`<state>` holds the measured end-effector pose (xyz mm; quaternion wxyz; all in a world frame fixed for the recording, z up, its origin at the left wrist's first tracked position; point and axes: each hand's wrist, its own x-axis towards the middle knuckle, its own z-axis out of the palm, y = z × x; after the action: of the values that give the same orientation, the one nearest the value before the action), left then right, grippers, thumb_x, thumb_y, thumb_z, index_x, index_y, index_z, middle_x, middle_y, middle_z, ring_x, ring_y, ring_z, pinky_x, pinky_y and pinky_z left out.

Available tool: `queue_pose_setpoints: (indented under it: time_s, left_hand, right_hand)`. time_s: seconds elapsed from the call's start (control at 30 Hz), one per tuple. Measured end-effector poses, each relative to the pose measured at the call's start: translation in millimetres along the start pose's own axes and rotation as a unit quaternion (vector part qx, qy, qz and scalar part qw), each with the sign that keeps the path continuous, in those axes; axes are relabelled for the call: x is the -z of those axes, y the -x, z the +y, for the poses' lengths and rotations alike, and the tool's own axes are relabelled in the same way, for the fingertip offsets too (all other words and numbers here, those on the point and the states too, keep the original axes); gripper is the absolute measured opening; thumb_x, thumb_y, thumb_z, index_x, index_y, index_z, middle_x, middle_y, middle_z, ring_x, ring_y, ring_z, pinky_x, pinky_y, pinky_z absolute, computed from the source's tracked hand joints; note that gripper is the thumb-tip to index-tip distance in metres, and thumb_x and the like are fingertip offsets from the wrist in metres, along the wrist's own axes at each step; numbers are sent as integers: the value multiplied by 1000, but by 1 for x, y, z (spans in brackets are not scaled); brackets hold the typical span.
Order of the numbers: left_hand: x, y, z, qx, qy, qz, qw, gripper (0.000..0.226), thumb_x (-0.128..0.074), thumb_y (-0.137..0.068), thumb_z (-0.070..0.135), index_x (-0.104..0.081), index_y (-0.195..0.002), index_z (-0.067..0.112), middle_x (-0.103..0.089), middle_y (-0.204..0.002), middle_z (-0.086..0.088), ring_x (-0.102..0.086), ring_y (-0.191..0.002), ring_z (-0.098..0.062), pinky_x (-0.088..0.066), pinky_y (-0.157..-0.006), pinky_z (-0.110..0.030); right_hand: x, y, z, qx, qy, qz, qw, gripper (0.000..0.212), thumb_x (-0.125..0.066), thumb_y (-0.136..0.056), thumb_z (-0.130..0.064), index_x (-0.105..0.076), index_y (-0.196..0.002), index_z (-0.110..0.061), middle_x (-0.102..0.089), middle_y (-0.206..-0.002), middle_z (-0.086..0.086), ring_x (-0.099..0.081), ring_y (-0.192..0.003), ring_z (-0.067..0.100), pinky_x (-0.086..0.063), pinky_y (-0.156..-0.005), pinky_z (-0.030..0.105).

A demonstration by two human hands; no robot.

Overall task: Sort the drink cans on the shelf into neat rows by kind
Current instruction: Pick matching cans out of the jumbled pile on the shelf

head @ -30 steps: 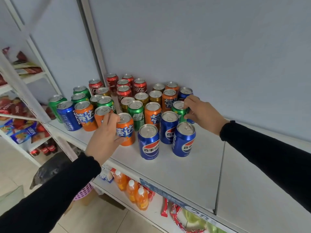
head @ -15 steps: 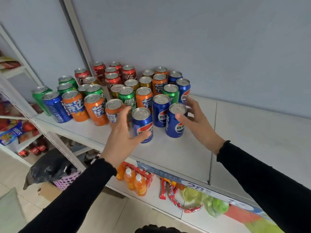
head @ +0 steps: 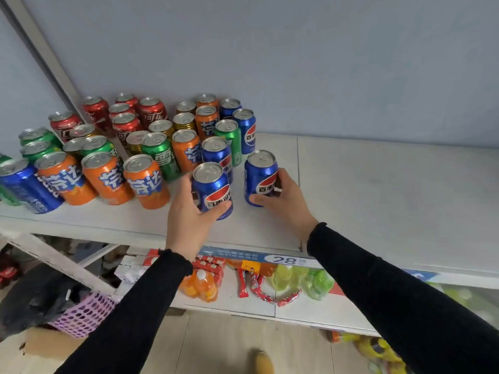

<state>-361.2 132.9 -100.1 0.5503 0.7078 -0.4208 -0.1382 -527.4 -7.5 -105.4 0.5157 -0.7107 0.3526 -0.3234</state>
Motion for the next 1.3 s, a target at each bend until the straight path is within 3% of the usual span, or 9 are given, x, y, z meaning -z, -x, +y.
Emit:
queue_pose_setpoints:
  time_s: [0.3,0.5,0.67,0.83,1.0,1.13,1.3]
  left_hand:
    - [-144,29,95,-61,76,-174,980,73,-86,-73,25,-43,-131,32,-59,-120,20,-59,-107,6,-53,-80,-13]
    - [-279,43,156,-81,102,-253,959,68,-89,-71,20,-48,-126,28,-61,-118,19,-62,-107,-4,-54,-80,-17]
    - [-397,48,204,-81,125,-283,947,66,-89,-72,17,-51,-125,24,-63,-119,15,-63,-102,3,-53,-77,-12]
    - [-503,38,234,-71,126,-301,943,65,-90,-70,20,-53,-124,25,-65,-120,13,-63,-108,-9,-57,-87,-32]
    - [-582,10,257,-78,96,-306,944,64,-91,-69,21,-53,-121,26,-65,-117,13,-63,-108,-12,-55,-93,-37]
    - [-627,-19,261,-89,59,-313,944,64,-89,-70,23,-52,-123,25,-66,-118,8,-62,-110,-13,-54,-97,-42]
    - [-660,-49,258,-84,41,-316,944,64,-89,-70,17,-52,-123,22,-66,-118,2,-63,-110,-19,-53,-98,-48]
  right_hand:
    - [169,81,19,-12,26,184,982,65,-86,-73,-21,-52,-129,-19,-67,-113,-6,-67,-98,6,-57,-85,26]
    - [312,118,52,-28,28,287,957,62,-87,-72,-19,-52,-123,-17,-67,-110,-4,-67,-97,8,-58,-83,27]
    - [427,131,85,-44,37,305,951,58,-87,-72,-24,-53,-120,-22,-68,-107,-8,-67,-96,8,-58,-81,26]
    - [518,119,114,-60,32,316,946,60,-86,-74,-21,-51,-124,-19,-67,-110,-6,-65,-97,7,-51,-75,18]
    - [578,79,142,-72,52,334,938,63,-86,-72,-25,-50,-123,-23,-66,-115,-5,-65,-103,12,-56,-90,32]
    - [603,45,153,-67,69,341,935,57,-85,-75,-22,-47,-117,-26,-65,-112,-6,-65,-100,13,-54,-86,28]
    - [624,5,172,-68,96,336,934,64,-85,-75,-24,-49,-127,-15,-66,-119,2,-65,-104,18,-52,-88,30]
